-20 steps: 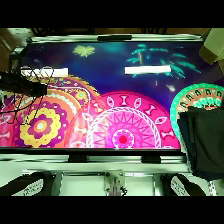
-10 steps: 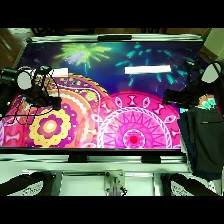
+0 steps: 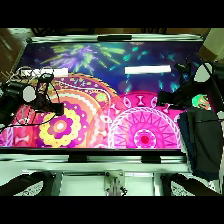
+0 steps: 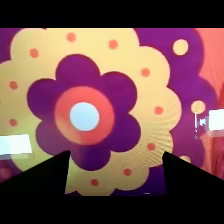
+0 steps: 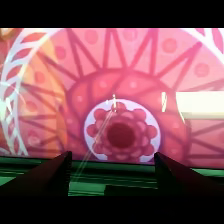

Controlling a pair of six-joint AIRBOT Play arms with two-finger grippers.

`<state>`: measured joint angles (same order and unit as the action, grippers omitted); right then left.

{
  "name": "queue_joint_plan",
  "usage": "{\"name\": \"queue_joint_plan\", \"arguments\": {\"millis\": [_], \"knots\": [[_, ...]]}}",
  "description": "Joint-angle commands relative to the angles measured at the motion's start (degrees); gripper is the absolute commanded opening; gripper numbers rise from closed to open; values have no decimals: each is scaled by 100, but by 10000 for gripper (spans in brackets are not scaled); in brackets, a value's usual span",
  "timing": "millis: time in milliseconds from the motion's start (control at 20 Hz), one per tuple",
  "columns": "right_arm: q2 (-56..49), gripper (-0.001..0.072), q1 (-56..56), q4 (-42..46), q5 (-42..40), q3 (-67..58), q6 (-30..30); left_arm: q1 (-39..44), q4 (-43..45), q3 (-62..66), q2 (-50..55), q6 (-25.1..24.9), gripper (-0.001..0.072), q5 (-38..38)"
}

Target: Fold the shirts.

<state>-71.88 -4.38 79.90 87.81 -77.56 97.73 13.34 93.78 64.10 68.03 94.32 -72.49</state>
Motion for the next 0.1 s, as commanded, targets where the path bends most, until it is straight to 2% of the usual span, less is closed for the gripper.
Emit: {"name": "queue_joint_plan", "arguments": {"millis": [0, 50], "knots": [[-4, 618, -13, -13, 9, -4, -4, 2, 0, -81, -20, 4, 720, 470], [-4, 617, -13, -13, 9, -4, -4, 2, 0, -81, -20, 7, 720, 562]]}}
